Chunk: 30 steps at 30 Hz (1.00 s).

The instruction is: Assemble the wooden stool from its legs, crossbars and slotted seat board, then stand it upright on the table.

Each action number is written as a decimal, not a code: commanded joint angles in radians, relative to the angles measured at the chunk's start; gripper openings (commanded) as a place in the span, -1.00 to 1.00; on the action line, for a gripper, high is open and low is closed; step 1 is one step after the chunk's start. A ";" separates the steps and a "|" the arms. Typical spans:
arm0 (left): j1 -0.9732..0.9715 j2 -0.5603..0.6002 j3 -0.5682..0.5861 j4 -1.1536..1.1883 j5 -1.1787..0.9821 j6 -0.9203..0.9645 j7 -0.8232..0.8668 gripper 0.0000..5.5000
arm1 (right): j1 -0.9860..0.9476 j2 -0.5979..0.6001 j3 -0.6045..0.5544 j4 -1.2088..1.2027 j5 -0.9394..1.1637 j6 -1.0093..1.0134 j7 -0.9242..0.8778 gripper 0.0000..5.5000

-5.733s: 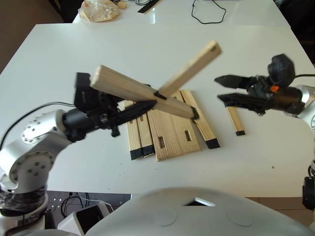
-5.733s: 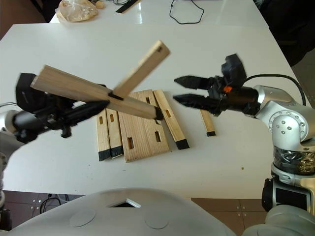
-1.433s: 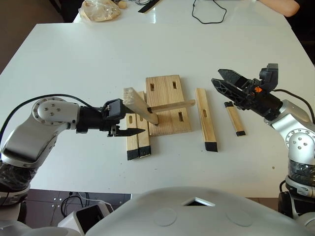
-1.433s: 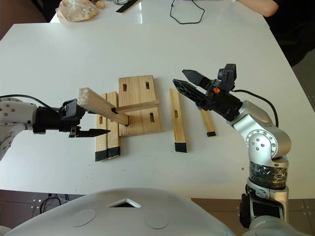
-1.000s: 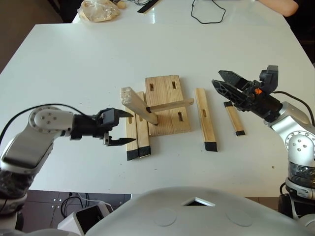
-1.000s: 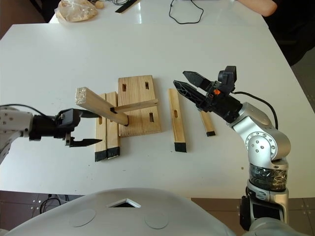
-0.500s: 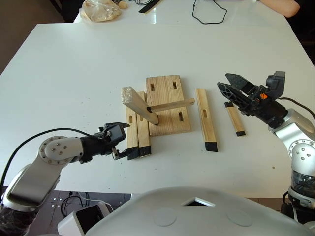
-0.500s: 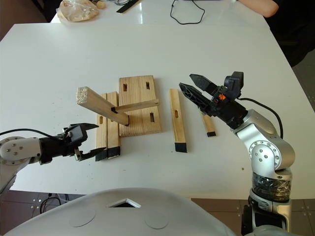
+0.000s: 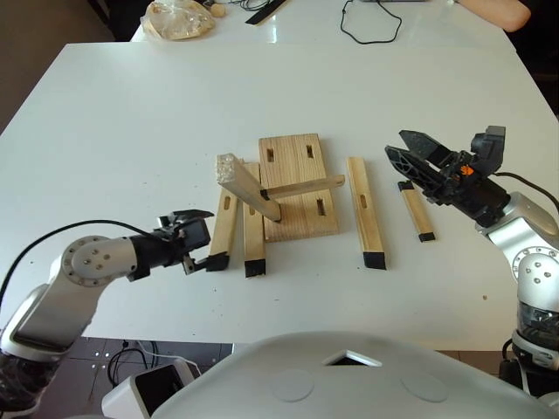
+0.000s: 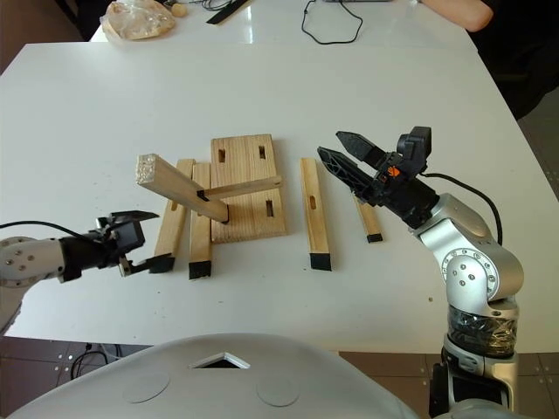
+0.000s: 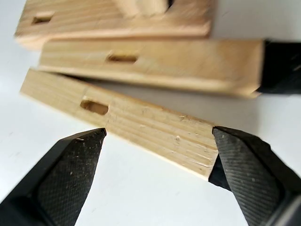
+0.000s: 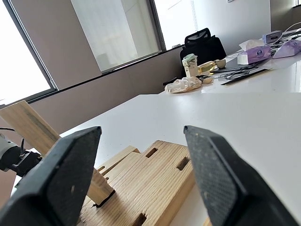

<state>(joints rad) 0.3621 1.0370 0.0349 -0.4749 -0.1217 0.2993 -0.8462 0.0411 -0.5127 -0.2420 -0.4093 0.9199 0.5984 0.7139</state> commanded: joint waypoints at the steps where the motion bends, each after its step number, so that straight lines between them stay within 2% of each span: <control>1: -0.019 0.055 0.024 0.144 0.039 -0.021 -0.053 0.52 | 0.005 -0.005 -0.002 -0.006 -0.012 0.000 -0.008 0.18; 9: -0.158 0.051 0.057 0.390 0.015 -0.054 -0.089 0.52 | 0.013 -0.003 0.007 -0.011 -0.020 -0.003 -0.012 0.18; 16: -0.228 -0.018 0.145 0.323 -0.243 0.091 -0.193 0.52 | 0.011 -0.004 0.017 -0.005 -0.037 -0.006 -0.004 0.18; 30: -0.305 -0.142 0.056 0.458 -0.169 0.190 -0.060 0.52 | -0.023 -0.007 0.040 0.026 -0.065 -0.006 0.014 0.18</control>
<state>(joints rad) 0.0668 0.9238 0.1150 -0.0630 -0.3252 0.4795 -0.9401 0.0404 -0.5136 -0.2052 -0.3936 0.8621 0.5922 0.7216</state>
